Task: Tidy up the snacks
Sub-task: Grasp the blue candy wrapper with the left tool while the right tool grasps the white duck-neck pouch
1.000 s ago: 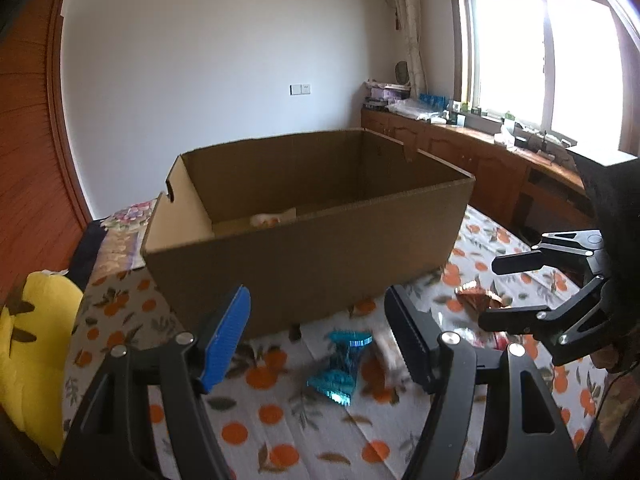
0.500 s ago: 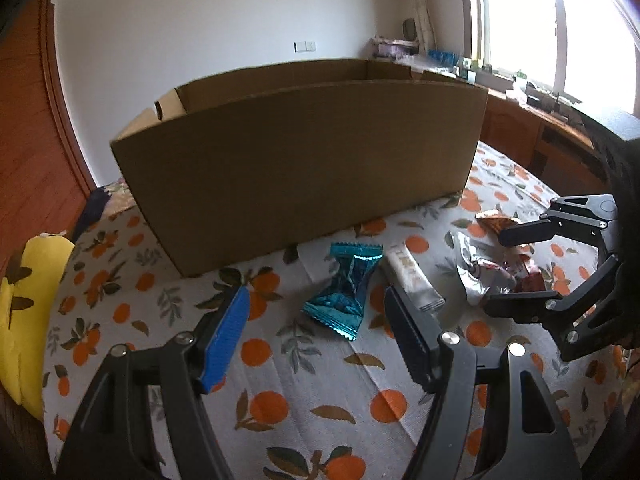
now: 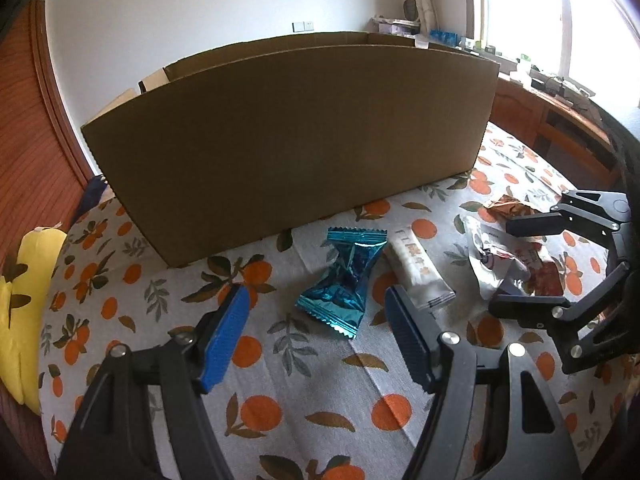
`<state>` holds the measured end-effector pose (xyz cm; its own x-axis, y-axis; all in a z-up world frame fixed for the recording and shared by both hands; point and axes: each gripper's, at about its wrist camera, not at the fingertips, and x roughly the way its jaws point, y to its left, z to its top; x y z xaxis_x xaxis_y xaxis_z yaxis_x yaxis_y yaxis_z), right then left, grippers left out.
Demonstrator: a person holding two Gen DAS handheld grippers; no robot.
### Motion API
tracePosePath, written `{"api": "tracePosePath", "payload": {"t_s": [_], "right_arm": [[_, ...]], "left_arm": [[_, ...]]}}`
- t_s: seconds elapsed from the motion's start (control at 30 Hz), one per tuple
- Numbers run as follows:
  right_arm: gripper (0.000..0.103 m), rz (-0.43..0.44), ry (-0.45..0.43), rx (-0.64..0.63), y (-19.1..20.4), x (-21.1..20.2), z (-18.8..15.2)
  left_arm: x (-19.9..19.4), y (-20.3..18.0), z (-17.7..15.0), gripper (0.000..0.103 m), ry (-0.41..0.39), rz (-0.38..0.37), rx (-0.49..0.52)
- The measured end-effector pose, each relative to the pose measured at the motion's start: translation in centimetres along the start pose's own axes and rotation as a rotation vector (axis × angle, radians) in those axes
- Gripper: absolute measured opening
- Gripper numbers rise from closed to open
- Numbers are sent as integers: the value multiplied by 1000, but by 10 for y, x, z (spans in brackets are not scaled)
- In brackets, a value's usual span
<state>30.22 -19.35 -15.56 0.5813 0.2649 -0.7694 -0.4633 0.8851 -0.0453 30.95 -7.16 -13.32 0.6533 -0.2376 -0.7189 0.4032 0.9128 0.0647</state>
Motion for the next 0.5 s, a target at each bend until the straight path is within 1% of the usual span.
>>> {"api": "tracePosePath", "payload": {"t_s": [0.1, 0.2, 0.3, 0.4, 0.43, 0.47, 0.5], "right_arm": [[78, 1, 0, 2, 0, 1, 1], [78, 1, 0, 2, 1, 1, 1], [78, 3, 0, 4, 1, 1, 1], [78, 3, 0, 5, 1, 1, 1], [78, 4, 0, 5, 1, 1, 1], [78, 3, 0, 5, 1, 1, 1], [78, 3, -1, 5, 0, 1, 1]], "left_arm": [[4, -1, 3, 70, 8, 1, 2], [7, -4, 6, 68, 20, 49, 22], [10, -7, 11, 66, 23, 32, 24], [14, -9, 16, 60, 25, 21, 23], [15, -9, 16, 54, 25, 24, 24], [17, -10, 17, 50, 27, 30, 24], [20, -11, 18, 50, 31, 27, 23]]}}
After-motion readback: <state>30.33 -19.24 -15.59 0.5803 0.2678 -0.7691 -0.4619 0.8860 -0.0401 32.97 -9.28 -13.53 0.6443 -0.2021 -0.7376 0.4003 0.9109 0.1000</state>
